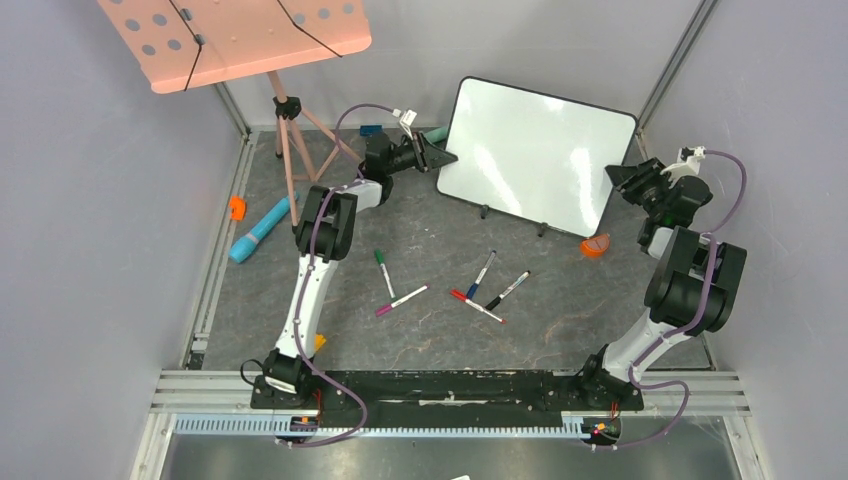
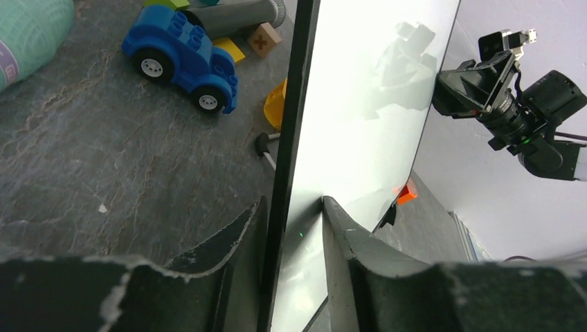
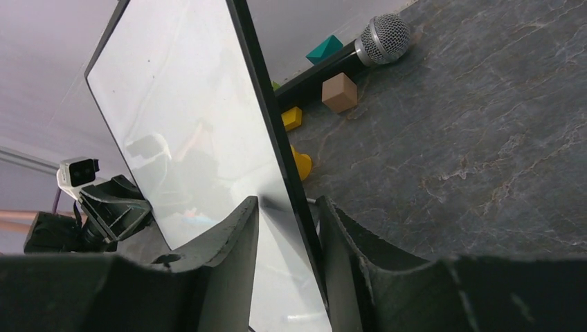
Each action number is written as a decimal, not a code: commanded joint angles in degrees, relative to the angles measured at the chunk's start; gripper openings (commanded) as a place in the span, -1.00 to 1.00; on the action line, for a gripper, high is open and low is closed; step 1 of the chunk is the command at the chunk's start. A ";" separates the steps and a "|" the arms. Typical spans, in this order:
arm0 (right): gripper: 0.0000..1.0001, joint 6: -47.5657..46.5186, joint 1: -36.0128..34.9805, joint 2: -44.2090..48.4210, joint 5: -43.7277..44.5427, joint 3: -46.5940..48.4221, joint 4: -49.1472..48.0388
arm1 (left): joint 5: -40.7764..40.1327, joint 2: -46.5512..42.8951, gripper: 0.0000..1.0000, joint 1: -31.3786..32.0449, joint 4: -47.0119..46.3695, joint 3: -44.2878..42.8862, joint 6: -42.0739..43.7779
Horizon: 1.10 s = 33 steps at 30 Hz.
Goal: Write a sentence on the whiteboard
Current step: Move the whiteboard to the center of the board.
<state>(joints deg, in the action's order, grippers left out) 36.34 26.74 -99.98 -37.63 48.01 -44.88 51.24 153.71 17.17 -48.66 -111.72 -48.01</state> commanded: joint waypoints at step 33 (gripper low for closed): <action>-0.81 -2.59 -12.59 8.93 -0.28 -13.00 -4.02 | -5.19 -35.51 -0.56 -3.19 -5.30 47.99 21.68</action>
<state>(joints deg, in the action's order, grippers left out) 34.41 18.87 -94.19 -33.61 38.09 -49.04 49.06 124.40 12.49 -49.21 -69.08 -34.76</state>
